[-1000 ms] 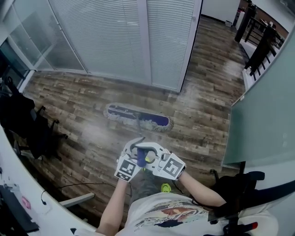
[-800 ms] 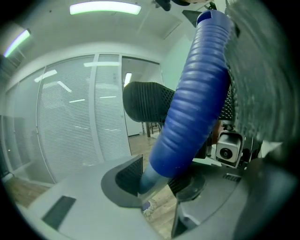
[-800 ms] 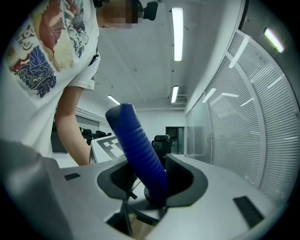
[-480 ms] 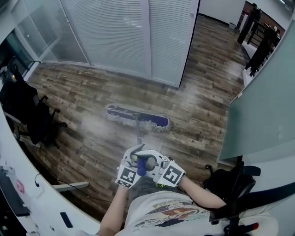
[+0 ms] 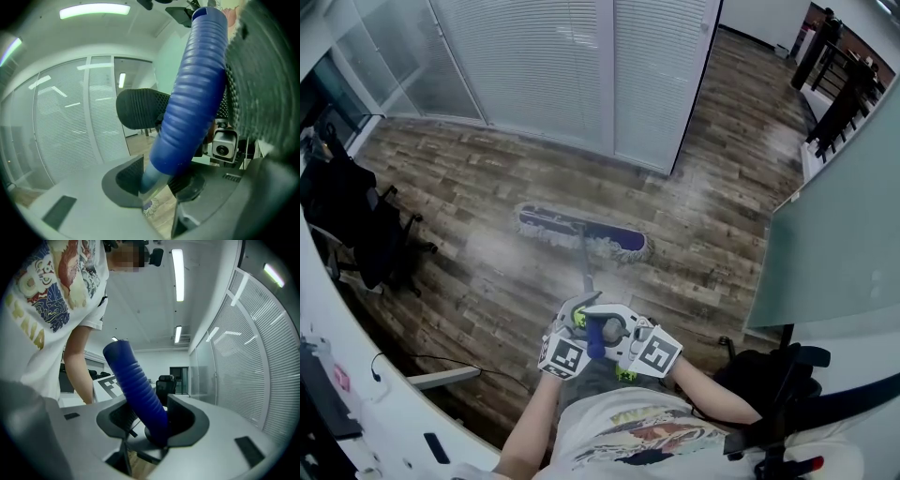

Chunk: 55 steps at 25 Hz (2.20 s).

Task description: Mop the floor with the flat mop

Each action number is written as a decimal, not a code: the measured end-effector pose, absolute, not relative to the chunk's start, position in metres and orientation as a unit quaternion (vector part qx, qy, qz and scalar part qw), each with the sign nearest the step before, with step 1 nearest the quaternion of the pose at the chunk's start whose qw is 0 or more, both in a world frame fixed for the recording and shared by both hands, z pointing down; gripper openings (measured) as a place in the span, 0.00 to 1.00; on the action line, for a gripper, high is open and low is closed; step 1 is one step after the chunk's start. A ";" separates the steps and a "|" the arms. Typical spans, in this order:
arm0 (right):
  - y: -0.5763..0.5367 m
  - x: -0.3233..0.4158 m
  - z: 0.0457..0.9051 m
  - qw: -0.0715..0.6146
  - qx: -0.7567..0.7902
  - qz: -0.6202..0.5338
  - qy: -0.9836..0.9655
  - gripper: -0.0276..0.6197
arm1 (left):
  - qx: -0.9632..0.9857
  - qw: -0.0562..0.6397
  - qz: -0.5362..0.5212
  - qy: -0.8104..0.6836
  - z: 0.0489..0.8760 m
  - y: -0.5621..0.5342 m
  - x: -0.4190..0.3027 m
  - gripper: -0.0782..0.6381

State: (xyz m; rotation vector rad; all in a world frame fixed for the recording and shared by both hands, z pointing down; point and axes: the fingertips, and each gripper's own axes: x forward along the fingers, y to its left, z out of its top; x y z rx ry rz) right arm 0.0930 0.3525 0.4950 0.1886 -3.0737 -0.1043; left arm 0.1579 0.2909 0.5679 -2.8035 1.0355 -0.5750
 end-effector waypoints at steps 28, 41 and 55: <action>-0.010 -0.061 0.478 0.036 0.098 -0.058 -0.993 0.33 | -0.930 0.039 -0.153 0.331 0.547 -0.070 0.008 0.26; -0.237 -0.058 0.479 0.001 0.100 -0.047 -0.994 0.33 | -0.924 0.030 -0.169 0.342 0.554 -0.296 0.008 0.27; -0.174 -0.053 0.483 0.006 0.106 -0.023 -0.994 0.33 | -0.922 0.024 -0.173 0.345 0.556 -0.232 0.013 0.27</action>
